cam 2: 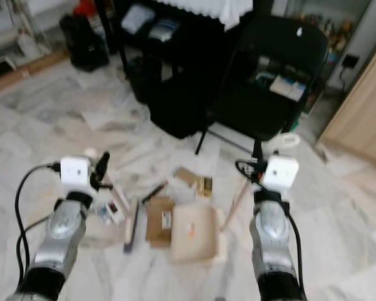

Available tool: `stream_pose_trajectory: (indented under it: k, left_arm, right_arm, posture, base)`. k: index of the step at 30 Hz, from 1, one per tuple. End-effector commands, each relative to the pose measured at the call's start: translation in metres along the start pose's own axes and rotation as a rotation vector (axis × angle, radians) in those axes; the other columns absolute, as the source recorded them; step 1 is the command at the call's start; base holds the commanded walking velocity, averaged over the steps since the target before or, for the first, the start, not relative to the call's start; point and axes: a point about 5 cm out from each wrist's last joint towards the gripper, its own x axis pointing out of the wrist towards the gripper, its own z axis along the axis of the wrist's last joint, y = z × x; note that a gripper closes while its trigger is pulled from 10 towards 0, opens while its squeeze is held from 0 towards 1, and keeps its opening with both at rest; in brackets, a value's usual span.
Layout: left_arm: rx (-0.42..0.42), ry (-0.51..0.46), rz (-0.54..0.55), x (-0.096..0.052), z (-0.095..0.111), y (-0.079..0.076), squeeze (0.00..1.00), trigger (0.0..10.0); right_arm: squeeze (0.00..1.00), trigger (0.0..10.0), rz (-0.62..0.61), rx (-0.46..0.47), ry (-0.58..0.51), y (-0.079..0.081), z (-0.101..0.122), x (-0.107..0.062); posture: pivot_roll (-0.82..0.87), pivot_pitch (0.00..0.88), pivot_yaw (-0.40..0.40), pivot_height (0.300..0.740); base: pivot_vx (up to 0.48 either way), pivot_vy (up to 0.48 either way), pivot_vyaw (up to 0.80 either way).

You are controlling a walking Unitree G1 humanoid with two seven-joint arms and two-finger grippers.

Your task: Sweep floor

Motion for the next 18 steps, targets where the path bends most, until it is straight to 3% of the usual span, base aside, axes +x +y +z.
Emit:
stream_pose_trajectory:
  k: [1,7,18]
  left_arm:
    - [0.013,-0.058,-0.006,0.0042,0.0113,0.0008,0.00,10.0]
    - [0.013,-0.060,-0.008,0.0043,0.0114,0.0010,0.00,10.0]
    - [0.025,-0.057,-0.009,0.0055,0.0113,0.0042,0.00,10.0]
  right_arm:
    - [0.00,10.0,0.000,-0.003,-0.055,-0.0009,0.0103,0.0036]
    - [0.00,10.0,-0.002,-0.005,-0.052,-0.0004,0.0099,0.0032]
    - [0.00,10.0,-0.003,-0.007,-0.042,-0.0017,0.0077,0.0011]
  posture:
    - [0.00,0.127,0.053,0.740]
    - [0.00,0.126,0.054,0.740]
    - [0.00,0.128,0.057,0.740]
  base:
    - [0.386,0.000,0.00]
    - [0.372,0.000,0.00]
    - [0.000,0.000,0.00]
